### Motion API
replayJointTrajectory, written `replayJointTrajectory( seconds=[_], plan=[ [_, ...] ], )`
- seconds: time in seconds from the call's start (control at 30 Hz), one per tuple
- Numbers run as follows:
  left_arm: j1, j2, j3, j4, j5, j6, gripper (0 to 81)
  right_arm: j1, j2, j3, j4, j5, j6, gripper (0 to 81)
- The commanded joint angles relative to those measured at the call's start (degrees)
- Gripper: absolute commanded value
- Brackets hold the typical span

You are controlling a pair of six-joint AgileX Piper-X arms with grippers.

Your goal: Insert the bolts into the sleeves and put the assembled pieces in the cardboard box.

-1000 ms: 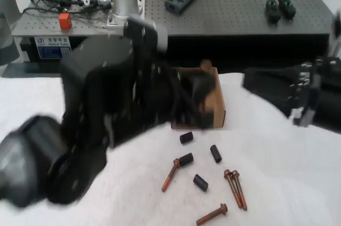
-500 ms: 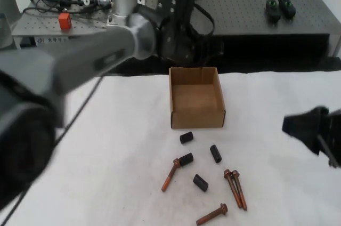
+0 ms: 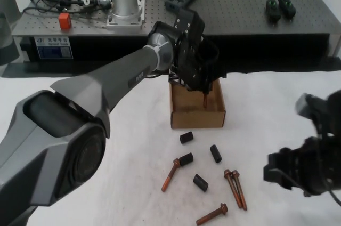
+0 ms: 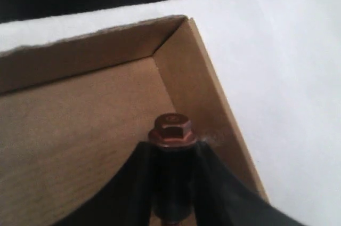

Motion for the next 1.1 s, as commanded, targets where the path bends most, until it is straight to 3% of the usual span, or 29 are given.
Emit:
replayJointTrajectory(
  seconds=[0.0, 0.37, 0.7, 0.77, 0.9, 1.07],
  plan=[
    [0.01, -0.36, -1.13, 0.51, 0.12, -0.58, 16.2, -0.13, -0.99, -0.1, -1.07, 0.02, 0.19, 40.5],
    [0.01, -0.98, -1.13, 3.76, 0.55, -0.58, 16.1, 4.92, 19.95, -12.31, 2.66, 5.75, -8.63, 37.1],
    [0.01, -0.98, -1.13, 5.05, 2.01, -0.58, 16.5, 4.92, 24.22, -13.28, 4.15, 9.57, -12.65, 36.8],
    [0.01, -0.98, -1.13, 5.05, 2.39, -0.58, 20.8, 4.92, 24.49, -13.28, 4.18, 9.57, -13.59, 33.9],
    [0.01, -0.98, -1.13, 5.05, 2.84, -0.58, 38.3, 4.92, 24.69, -13.17, 4.35, 9.41, -14.82, 24.0],
    [0.01, -1.9, -1.13, 5.05, 3.77, -0.58, 37.2, 4.92, 24.67, -13.17, 4.51, 9.16, -15.14, 14.6]
  ],
)
